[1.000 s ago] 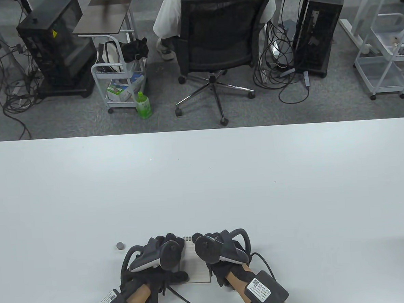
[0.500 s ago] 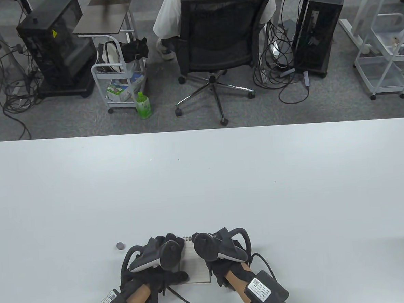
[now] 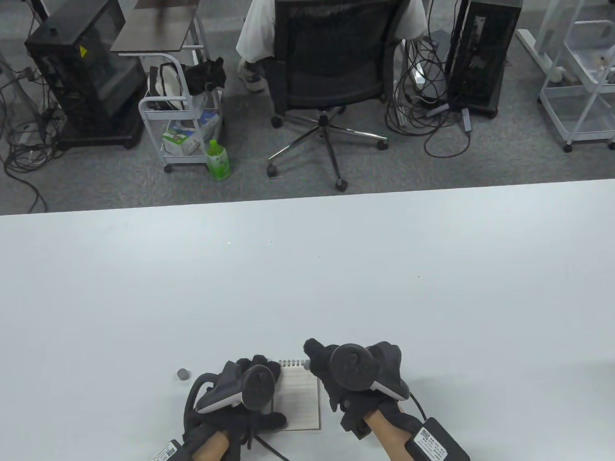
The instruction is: Stamp flower pattern stamp onto notebook
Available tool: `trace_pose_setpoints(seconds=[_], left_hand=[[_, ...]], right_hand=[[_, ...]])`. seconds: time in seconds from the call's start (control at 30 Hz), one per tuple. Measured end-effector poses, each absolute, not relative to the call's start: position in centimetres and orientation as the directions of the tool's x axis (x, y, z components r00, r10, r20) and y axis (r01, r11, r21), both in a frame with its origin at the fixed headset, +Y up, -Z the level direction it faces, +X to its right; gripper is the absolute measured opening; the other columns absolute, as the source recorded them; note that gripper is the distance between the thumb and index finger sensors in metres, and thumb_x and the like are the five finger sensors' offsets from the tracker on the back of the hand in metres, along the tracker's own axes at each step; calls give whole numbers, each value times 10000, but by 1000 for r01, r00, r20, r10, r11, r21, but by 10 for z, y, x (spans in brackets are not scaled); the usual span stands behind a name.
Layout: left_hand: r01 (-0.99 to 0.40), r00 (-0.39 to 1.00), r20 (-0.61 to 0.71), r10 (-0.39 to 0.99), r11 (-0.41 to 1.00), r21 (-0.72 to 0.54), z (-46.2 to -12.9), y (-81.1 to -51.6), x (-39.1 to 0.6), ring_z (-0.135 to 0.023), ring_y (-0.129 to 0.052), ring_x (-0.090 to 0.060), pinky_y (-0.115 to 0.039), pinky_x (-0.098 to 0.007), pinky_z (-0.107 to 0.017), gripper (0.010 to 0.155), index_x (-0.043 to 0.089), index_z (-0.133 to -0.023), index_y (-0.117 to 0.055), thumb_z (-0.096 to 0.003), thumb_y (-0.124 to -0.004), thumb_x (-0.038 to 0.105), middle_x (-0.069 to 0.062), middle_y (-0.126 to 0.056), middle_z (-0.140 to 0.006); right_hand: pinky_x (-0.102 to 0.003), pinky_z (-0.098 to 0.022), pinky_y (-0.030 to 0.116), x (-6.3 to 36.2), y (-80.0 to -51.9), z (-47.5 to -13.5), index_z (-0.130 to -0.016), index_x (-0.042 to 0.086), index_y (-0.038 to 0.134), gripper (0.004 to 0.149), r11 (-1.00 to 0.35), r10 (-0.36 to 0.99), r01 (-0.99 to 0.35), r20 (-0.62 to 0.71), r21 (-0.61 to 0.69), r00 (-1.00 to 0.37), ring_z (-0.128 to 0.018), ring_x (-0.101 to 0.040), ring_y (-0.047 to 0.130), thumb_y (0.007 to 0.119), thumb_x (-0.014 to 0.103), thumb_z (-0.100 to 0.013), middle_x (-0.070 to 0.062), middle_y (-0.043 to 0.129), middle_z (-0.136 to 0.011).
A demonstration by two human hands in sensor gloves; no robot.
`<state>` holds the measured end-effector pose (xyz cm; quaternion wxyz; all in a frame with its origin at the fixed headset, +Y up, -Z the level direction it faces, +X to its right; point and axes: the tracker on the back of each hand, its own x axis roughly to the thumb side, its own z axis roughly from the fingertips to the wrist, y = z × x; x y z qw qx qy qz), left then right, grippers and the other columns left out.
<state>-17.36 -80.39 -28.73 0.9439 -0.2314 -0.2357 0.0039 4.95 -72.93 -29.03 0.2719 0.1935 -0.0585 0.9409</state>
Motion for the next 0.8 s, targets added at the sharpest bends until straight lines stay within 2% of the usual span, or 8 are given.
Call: trace_pose_setpoints(seconds=[0.2, 0.3, 0.47, 0.57, 0.63, 0.73, 0.8], left_hand=[[67, 887, 438, 147, 897, -436, -289, -801, -176, -1021, -269, -452, -367, -648, -678, 978, 191, -1077, -281, -315, -643, 686, -126, -239, -1132], [-55, 882, 402, 245, 901, -430, -294, -792, -183, -995, -338, -487, -372, -641, -670, 968, 174, -1075, -316, -318, -656, 673, -167, -303, -1126], [-116, 885, 387, 260, 927, -356, -298, -762, -195, -992, -361, -494, -378, -646, -666, 897, 151, -1072, -397, -366, -686, 623, -180, -357, -1124], [-155, 905, 332, 266, 933, -325, -303, -746, -209, -991, -365, -504, -368, -656, -664, 822, 139, -1065, -458, -401, -689, 566, -177, -395, -1121], [-145, 929, 280, 241, 935, -325, -309, -741, -223, -992, -366, -502, -351, -659, -670, 775, 133, -1058, -485, -421, -693, 523, -175, -413, -1119], [-60, 973, 198, 115, 963, -264, -318, -735, -251, -977, -448, -497, -409, -653, -656, 668, 135, -1030, -567, -450, -718, 429, -169, -502, -1098], [6, 989, 144, 29, 971, -238, -322, -735, -269, -964, -505, -486, -443, -648, -648, 648, 143, -1022, -588, -448, -741, 402, -163, -540, -1087]], right_hand=[[-518, -421, 844, 86, -737, -301, -823, 168, 859, 465, -645, 736, -764, 270, 7, -620, -471, -325, 1071, 887, 272, -371, -164, 956, -660], [-530, -410, 841, 102, -747, -307, -817, 147, 867, 466, -484, 865, -875, 171, 35, -471, -466, -346, 1069, 900, 247, -363, -185, 956, -657], [-526, -410, 844, 117, -751, -311, -815, 150, 868, 469, -374, 922, -926, 132, 61, -364, -471, -343, 1070, 907, 246, -359, -181, 956, -663], [-518, -412, 847, 120, -751, -311, -814, 153, 868, 470, -302, 949, -951, 119, 74, -292, -472, -336, 1071, 911, 250, -357, -175, 958, -662], [-519, -416, 845, 120, -752, -311, -815, 154, 867, 468, -264, 961, -961, 111, 83, -254, -477, -338, 1070, 912, 248, -358, -175, 955, -667], [-521, -420, 842, 119, -751, -311, -817, 157, 864, 468, -244, 966, -966, 113, 88, -234, -483, -339, 1068, 910, 247, -360, -176, 953, -672], [-522, -424, 840, 118, -751, -311, -821, 158, 861, 469, -251, 964, -964, 117, 90, -240, -488, -338, 1065, 907, 249, -363, -174, 949, -677]])
